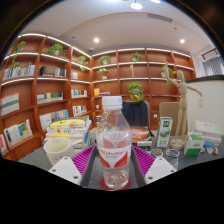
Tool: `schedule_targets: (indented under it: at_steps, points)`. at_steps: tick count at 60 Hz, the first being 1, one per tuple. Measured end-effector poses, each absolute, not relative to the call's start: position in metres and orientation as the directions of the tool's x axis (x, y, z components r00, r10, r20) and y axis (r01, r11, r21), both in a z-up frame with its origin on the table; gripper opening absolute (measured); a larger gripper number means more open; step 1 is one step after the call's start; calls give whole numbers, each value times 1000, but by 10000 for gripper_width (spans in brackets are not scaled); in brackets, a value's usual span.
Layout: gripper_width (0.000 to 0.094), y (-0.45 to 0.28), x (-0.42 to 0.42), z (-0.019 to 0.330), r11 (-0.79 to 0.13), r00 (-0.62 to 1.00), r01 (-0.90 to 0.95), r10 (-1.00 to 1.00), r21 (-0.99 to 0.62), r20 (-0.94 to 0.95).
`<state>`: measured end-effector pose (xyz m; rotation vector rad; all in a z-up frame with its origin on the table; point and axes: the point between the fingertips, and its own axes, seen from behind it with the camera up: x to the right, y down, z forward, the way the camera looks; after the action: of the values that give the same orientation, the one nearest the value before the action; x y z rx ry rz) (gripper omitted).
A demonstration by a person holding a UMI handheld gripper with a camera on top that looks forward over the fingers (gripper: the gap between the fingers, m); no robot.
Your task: Pour water
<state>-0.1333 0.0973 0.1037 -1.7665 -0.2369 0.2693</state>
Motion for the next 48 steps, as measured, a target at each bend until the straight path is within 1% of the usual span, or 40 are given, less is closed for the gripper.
schedule_targets:
  at_steps: [3,5,10,16,28,35,44,48]
  points:
    - [862,85,-127,112,-193,955,4,291,-981,-53]
    - [903,75,-121,118,-176,960,2,275,-984,-47]
    - [880,44,-107,123,-176,972,-3,232,-984,-44]
    - [883,3,-86,130,-192,980,-10,194,-981,-48]
    - [881,-62,-40,150,-192,996,-11,86,-981,-28]
    - [884,-83,-13,157,-184,999,9,39,-983,2]
    - [882,-91,12,165,-159,1000,-19,-17,-987,-16]
    - [878,-94,17,165,-162,1000,-28,-17,-986,-26]
